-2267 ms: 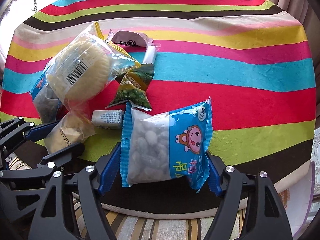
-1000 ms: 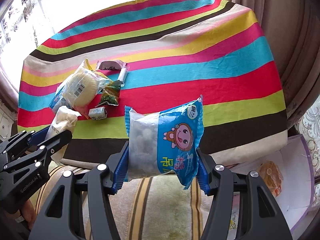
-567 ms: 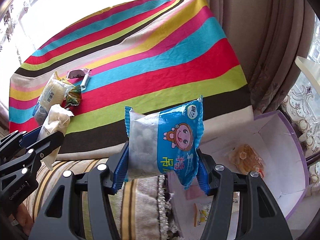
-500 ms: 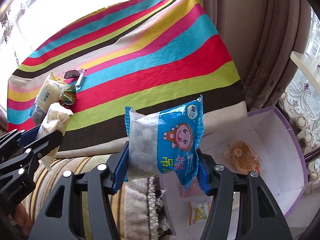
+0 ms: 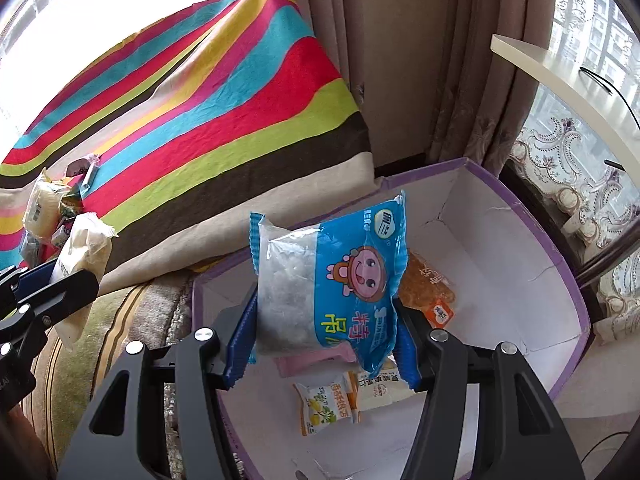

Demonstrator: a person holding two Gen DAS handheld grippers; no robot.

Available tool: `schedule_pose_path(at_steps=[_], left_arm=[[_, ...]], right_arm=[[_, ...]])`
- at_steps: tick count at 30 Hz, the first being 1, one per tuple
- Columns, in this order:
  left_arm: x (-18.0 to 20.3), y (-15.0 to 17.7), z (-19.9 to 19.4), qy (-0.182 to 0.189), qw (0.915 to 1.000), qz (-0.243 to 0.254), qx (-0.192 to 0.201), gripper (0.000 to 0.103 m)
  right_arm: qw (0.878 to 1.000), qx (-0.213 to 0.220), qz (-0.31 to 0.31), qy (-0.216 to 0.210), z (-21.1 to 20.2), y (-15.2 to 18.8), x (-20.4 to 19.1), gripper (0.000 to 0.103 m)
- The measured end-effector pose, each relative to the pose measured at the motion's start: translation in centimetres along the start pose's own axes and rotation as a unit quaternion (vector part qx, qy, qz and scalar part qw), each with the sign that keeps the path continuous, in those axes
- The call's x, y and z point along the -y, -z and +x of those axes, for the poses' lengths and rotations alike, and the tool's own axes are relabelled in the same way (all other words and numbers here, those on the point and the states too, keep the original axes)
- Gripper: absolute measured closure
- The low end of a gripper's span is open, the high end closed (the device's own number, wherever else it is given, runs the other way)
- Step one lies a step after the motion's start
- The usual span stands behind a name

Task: Organize snacks
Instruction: 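Carry both bags to the box and open both grippers to drop them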

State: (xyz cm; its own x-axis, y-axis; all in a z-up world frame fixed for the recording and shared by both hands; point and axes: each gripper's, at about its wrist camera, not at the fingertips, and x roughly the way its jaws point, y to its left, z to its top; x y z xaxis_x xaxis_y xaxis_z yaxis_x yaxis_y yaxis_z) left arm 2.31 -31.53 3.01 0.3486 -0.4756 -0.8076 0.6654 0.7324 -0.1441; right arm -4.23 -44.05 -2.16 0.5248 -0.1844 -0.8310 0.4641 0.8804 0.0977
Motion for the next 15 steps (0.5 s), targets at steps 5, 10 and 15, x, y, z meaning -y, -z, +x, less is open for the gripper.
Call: schedule_pose_path(at_steps=[5,10,15], left_arm=[[0.9,-0.3,0.7,0.015,0.9999,0.004,-0.007,0.067],[1.3,-0.3,1.0,0.032,0.9994,-0.001,-0.010,0.064],[1.2,-0.4,0.8,0.045,0.9989,-0.012,-0.003,0.040]], right_arm=[[1.000,-0.002,0.016,0.006,0.0,0.2,1.3,0.044],[1.000,-0.005,0.022,0.010,-0.1,0.4,1.7,0.038],[0.999,0.010,0.024,0.019,-0.9,0.2,2.0,0.031]])
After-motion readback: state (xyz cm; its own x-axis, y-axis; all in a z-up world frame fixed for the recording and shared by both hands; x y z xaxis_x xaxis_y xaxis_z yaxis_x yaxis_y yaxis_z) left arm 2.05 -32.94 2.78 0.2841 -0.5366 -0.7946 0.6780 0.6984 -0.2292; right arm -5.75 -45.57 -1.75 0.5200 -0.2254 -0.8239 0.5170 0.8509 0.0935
